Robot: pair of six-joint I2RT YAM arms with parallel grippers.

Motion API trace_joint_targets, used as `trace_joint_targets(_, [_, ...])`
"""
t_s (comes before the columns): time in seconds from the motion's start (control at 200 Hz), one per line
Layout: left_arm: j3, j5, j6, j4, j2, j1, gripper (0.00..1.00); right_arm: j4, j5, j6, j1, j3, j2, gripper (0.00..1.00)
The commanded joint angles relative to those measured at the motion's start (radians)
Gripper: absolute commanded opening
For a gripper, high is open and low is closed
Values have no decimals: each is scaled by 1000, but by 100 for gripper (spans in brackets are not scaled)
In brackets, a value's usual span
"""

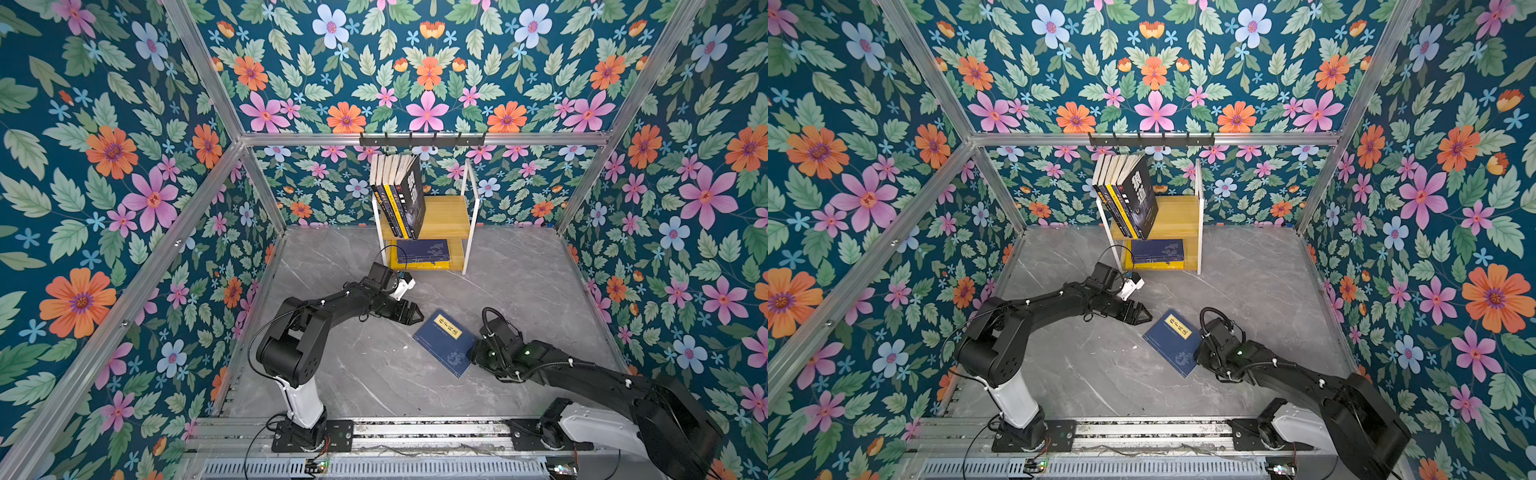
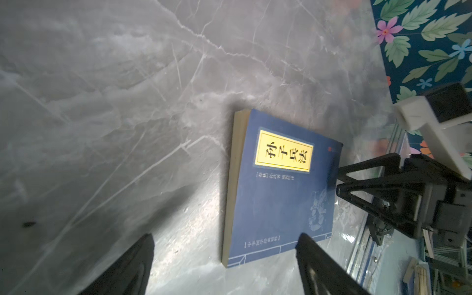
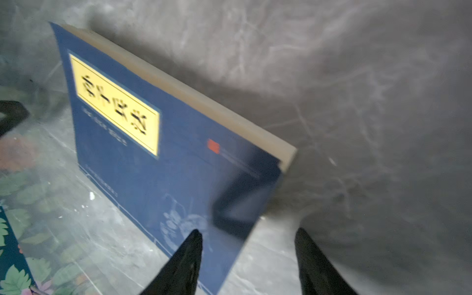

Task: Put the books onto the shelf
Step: 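Move left gripper toward the blue book's raised edge while right gripper holds it, then grip the blue book's edge with left gripper while right gripper holds it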

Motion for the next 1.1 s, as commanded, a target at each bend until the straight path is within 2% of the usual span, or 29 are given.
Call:
trace_joint_targets(0.0, [-2,12,-67,-10,24,-2,88,83,-20,17,1,30,89,58])
trace_joint_targets(0.14, [7,54,-97,-7,63,-2,84,138,-29,-12,1,97,217,56])
trace_joint_targets(0.445, [28,-29,-140,-93,61,1,71,129,-71,-104,-3,263,427,57])
trace_joint_targets(0.62, [32,-56,-127,-130,0,5,68,135,-92,-124,-22,283,465,57])
trace_joint_targets(1.095, [60,-41,-149,-158,-41,29,39,103,-108,-150,-54,297,478,58])
